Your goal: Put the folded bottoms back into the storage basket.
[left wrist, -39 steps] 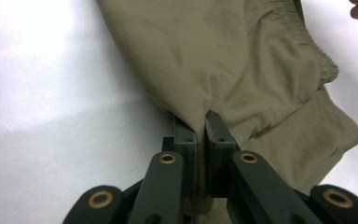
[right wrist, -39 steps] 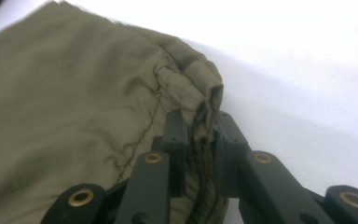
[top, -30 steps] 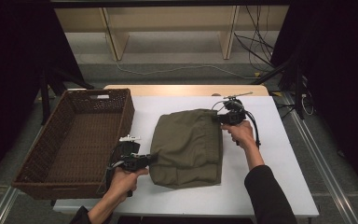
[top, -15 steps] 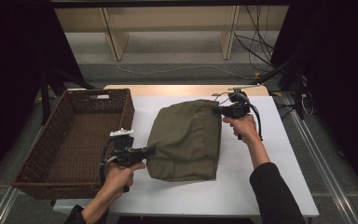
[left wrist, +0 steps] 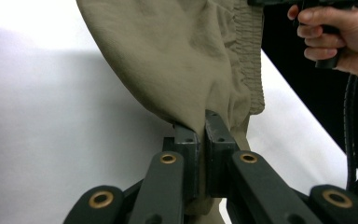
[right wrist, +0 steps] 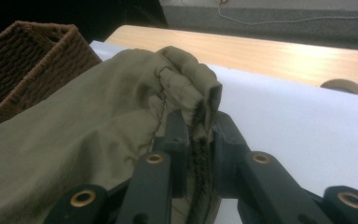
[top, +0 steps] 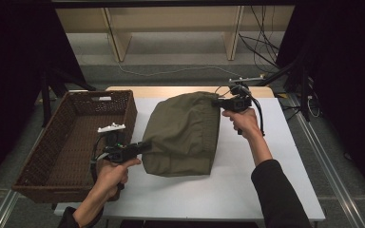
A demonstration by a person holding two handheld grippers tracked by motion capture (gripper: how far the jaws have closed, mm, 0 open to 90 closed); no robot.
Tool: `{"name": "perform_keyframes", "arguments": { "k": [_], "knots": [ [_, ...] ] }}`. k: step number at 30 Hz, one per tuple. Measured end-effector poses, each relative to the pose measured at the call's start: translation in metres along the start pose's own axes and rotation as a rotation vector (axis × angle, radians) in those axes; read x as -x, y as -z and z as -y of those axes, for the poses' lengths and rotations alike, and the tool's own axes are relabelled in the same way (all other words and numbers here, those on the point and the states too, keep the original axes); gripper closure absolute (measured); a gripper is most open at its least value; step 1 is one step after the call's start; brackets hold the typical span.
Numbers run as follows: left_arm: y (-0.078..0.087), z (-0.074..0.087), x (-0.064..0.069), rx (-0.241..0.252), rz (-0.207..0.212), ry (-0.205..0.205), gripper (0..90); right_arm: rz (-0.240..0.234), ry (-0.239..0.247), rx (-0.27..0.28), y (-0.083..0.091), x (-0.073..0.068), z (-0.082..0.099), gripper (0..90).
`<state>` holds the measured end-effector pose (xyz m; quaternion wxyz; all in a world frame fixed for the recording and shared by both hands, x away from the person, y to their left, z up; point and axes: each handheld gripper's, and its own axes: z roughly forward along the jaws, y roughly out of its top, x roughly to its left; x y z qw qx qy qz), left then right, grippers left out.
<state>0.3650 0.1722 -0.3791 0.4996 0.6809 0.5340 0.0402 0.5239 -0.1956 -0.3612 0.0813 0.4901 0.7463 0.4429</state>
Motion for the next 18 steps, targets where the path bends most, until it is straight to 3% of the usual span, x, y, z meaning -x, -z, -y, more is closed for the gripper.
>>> {"name": "perform_keyframes", "arguments": {
  "k": [18],
  "knots": [
    [0.032, -0.022, -0.016, 0.066, 0.013, 0.009, 85.6, -0.022, 0.027, 0.033, -0.004, -0.032, -0.034, 79.1]
  ]
}}
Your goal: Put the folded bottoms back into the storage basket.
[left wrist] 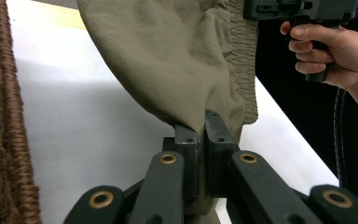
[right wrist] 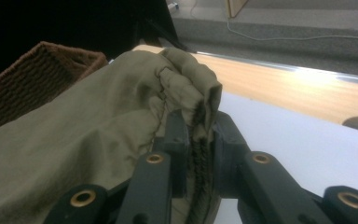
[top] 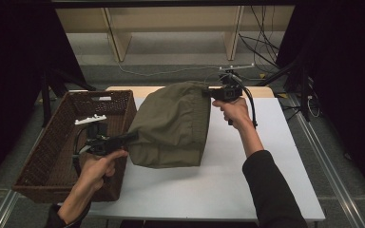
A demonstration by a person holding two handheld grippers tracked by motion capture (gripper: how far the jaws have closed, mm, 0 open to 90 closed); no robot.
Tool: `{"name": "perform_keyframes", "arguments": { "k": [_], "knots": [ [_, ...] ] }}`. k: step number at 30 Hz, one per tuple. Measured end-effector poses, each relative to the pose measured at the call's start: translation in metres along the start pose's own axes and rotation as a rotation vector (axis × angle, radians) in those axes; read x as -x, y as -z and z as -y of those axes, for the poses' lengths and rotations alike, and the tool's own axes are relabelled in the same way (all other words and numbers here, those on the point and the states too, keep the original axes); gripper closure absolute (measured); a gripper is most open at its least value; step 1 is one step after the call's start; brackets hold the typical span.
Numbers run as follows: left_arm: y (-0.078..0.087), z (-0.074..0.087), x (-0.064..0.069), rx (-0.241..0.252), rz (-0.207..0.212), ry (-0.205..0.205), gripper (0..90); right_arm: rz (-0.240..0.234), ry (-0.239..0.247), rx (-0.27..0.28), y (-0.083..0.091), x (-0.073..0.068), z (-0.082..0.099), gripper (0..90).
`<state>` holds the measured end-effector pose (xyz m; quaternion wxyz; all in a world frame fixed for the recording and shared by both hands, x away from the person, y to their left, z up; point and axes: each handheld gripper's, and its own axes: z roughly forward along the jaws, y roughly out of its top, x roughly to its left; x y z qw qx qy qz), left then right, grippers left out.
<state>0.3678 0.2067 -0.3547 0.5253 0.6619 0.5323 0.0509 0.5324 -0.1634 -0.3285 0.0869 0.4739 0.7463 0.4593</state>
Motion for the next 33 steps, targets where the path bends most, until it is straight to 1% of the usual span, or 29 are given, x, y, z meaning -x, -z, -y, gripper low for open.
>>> {"name": "perform_keyframes", "arguments": {
  "k": [6, 9, 11, 18, 25, 29, 33],
  "knots": [
    [0.008, -0.005, -0.004, 0.01, 0.004, 0.003, 85.6, 0.001, 0.017, 0.003, -0.004, -0.009, -0.009, 79.2],
    [0.013, -0.008, -0.007, 0.02, 0.007, 0.009, 85.6, 0.001, 0.018, 0.004, -0.005, -0.014, -0.013, 79.1],
    [0.016, -0.009, -0.01, 0.023, 0.014, 0.027, 85.6, 0.001, 0.02, 0.005, -0.006, -0.018, -0.016, 79.1],
    [0.026, -0.014, -0.015, 0.04, 0.015, 0.026, 85.6, 0.001, 0.042, 0.01, -0.006, -0.032, -0.029, 79.1],
    [0.04, -0.021, -0.023, 0.064, 0.017, 0.033, 85.6, -0.01, 0.051, 0.016, -0.011, -0.043, -0.037, 79.1],
    [0.05, -0.026, -0.028, 0.08, 0.017, 0.042, 85.6, -0.022, 0.047, 0.024, -0.015, -0.05, -0.041, 79.1],
    [0.058, -0.029, -0.032, 0.094, 0.018, 0.046, 85.6, -0.027, 0.059, 0.025, -0.018, -0.059, -0.047, 79.1]
  ]
}}
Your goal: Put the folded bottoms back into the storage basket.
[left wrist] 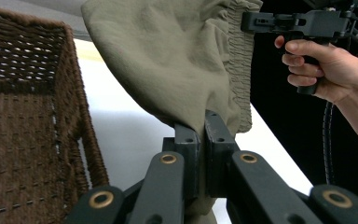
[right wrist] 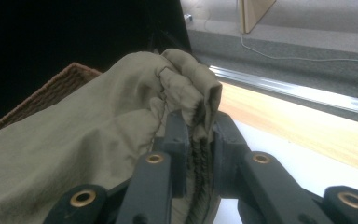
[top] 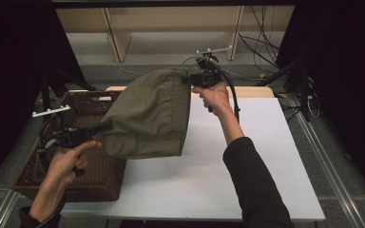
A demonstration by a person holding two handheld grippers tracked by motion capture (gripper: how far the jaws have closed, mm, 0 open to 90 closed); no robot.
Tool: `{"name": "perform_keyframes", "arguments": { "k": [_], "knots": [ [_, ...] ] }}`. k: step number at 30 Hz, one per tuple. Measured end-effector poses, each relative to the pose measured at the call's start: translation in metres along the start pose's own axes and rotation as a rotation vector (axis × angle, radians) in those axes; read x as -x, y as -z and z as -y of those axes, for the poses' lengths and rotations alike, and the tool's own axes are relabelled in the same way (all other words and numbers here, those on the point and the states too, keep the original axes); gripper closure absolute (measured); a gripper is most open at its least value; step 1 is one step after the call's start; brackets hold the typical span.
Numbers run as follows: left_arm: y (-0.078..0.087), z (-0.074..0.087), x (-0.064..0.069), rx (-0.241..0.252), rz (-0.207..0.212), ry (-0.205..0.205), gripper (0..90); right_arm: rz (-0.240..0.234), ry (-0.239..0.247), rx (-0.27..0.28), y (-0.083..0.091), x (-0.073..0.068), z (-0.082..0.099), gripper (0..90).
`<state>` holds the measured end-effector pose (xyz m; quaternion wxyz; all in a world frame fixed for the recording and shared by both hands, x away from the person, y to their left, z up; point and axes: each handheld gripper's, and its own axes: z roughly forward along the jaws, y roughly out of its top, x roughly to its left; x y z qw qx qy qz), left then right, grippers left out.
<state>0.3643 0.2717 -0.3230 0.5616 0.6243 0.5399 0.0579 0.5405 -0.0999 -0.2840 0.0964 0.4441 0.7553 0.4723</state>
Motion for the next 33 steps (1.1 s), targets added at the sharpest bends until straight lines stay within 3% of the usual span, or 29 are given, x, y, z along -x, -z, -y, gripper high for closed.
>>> {"name": "perform_keyframes", "arguments": {
  "k": [33],
  "knots": [
    [0.073, -0.026, -0.042, 0.063, -0.004, 0.051, 85.6, -0.046, 0.061, -0.021, -0.047, -0.072, -0.039, 79.0]
  ]
}}
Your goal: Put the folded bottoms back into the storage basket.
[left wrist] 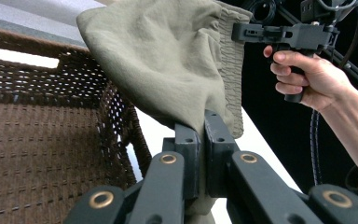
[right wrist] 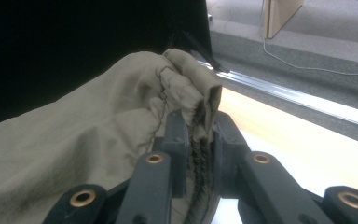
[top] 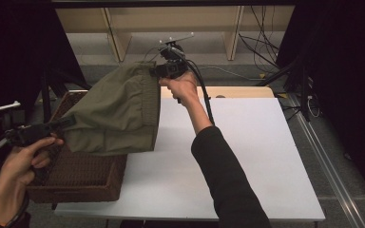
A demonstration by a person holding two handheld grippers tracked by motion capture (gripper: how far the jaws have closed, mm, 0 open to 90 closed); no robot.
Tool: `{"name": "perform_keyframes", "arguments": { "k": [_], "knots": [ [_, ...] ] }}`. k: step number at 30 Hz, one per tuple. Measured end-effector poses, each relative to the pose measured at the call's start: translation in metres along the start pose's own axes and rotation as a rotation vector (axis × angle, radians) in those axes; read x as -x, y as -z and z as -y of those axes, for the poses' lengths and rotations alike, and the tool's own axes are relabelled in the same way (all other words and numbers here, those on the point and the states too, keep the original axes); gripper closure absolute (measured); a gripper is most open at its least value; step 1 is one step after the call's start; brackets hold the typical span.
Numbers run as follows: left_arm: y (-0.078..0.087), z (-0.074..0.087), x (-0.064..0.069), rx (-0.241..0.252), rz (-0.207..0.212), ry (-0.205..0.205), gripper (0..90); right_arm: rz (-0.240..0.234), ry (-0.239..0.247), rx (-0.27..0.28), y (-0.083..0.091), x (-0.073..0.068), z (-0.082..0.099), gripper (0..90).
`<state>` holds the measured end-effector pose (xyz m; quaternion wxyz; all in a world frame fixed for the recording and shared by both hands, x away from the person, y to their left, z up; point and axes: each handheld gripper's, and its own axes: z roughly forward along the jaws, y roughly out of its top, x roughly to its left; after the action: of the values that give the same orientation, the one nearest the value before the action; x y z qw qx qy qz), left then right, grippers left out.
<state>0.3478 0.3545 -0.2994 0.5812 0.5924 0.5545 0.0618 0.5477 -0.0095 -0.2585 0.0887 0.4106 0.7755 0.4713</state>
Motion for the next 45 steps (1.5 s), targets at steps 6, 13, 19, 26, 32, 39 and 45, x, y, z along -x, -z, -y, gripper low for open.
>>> {"name": "perform_keyframes", "arguments": {
  "k": [6, 13, 19, 26, 32, 39, 45],
  "knots": [
    [0.016, -0.004, -0.006, 0.021, -0.003, 0.003, 85.6, -0.015, 0.013, 0.0, -0.009, -0.016, -0.008, 79.0],
    [0.032, -0.008, -0.018, 0.029, 0.003, 0.02, 85.6, -0.03, 0.025, -0.004, -0.02, -0.03, -0.011, 79.0],
    [0.045, -0.009, -0.028, 0.034, -0.002, 0.028, 85.6, -0.047, 0.025, -0.007, -0.031, -0.042, -0.013, 78.9],
    [0.055, -0.01, -0.037, 0.036, -0.012, 0.034, 85.5, -0.056, 0.023, -0.012, -0.041, -0.052, -0.012, 78.9],
    [0.063, -0.009, -0.044, 0.029, -0.018, 0.041, 85.5, -0.062, 0.02, -0.016, -0.046, -0.059, -0.01, 78.9],
    [0.075, -0.009, -0.054, 0.044, -0.03, 0.054, 85.5, -0.078, 0.023, -0.015, -0.052, -0.07, -0.009, 78.9],
    [0.078, -0.006, -0.063, 0.037, -0.043, 0.066, 85.5, -0.078, 0.022, -0.019, -0.059, -0.078, -0.007, 78.8]
  ]
}}
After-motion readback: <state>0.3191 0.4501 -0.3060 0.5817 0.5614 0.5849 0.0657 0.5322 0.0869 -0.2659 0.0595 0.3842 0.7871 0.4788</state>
